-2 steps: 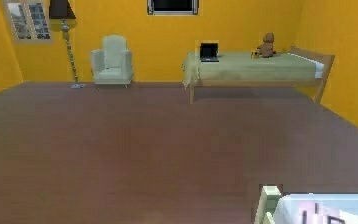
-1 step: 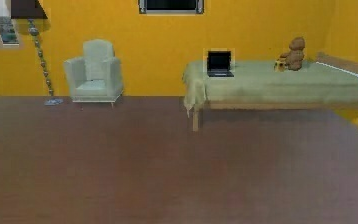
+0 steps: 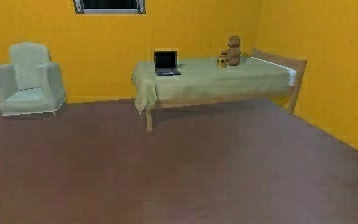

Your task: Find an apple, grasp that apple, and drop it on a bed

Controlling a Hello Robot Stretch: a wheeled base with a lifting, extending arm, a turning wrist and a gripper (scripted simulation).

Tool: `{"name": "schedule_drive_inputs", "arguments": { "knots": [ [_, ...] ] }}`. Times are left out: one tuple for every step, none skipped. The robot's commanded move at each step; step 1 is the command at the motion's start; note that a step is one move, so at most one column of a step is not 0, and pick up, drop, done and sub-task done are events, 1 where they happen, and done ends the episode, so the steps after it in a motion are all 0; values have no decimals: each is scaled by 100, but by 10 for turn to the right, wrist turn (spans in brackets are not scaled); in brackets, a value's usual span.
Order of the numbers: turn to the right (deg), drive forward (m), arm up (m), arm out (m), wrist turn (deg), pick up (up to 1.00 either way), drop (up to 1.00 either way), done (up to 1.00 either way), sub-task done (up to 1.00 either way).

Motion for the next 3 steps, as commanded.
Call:
{"name": "schedule_drive_inputs", "arguments": {
  "knots": [
    [0,20,0,0,0,0,0,0,0],
    [240,0,0,0,0,0,0,0,0],
    [0,100,0,0,0,0,0,0,0]
  ]
}}
